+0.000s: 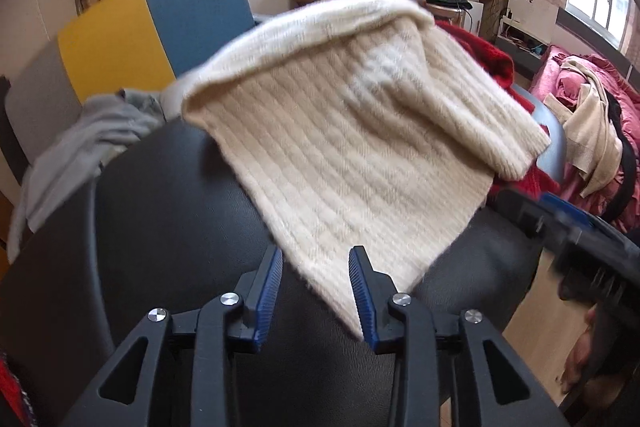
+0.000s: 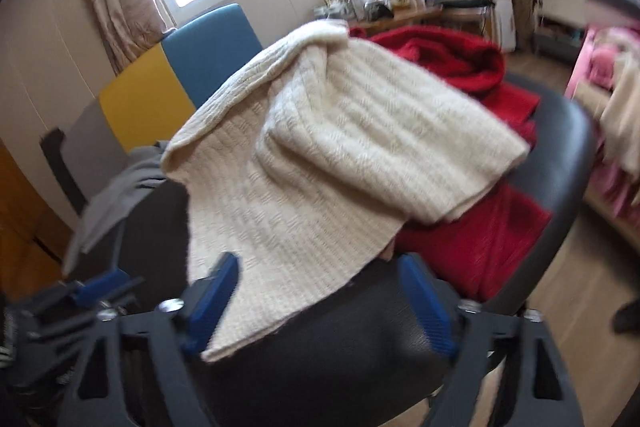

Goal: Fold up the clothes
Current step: 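Move both open grippers toward the cream sweater on the chair seat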

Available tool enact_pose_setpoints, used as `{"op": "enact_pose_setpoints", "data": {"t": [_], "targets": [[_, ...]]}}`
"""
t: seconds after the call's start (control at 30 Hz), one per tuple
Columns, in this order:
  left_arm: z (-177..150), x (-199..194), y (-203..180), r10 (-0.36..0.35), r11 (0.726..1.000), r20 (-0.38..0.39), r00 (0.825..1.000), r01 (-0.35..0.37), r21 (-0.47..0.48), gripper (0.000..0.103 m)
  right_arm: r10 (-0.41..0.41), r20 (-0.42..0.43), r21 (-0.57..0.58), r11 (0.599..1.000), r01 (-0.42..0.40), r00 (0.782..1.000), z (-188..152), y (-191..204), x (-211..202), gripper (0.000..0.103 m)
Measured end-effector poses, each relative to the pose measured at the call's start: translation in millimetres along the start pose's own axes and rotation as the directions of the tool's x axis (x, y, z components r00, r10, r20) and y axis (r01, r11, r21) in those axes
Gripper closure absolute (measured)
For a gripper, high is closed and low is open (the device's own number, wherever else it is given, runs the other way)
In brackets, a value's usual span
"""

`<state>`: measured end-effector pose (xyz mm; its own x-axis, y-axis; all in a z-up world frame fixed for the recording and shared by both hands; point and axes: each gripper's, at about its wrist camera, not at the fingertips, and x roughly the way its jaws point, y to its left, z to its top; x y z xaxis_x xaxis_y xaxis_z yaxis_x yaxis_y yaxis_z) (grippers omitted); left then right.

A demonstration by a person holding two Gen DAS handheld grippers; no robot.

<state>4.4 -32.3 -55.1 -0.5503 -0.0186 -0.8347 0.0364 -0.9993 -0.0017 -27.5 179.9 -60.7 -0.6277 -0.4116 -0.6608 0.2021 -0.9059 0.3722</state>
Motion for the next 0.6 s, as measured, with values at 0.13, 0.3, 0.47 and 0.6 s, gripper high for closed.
{"op": "enact_pose_setpoints", "data": {"t": [0.13, 0.3, 0.47, 0.6], "targets": [[-27.4, 28.4, 38.9, -0.105, 0.985, -0.102, 0.989, 0.09, -0.147, 0.068, 0.036, 0.004, -0.013, 0.999, -0.036, 0.999, 2.6, -2.5, 1.0, 0.037], [-58.5, 33.3, 73.3, -0.127, 0.968, -0.083, 0.988, 0.105, -0.227, 0.07, 0.069, 0.038, -0.051, 0.996, -0.067, 0.997, 34.7, 4.6, 10.1, 0.035], [-75.8, 28.8, 97.2, -0.243, 0.92, -0.013, 0.97, 0.226, -0.32, 0.07, 0.115, 0.069, -0.031, 0.993, -0.113, 0.991, 92.1, 10.1, 39.4, 0.031], [-86.8, 22.5, 107.4, -0.288, 0.892, 0.016, 0.957, 0.275, -0.359, 0.07, 0.181, 0.077, 0.037, 0.982, -0.184, 0.98, 139.9, 15.0, 73.4, 0.031]]}}
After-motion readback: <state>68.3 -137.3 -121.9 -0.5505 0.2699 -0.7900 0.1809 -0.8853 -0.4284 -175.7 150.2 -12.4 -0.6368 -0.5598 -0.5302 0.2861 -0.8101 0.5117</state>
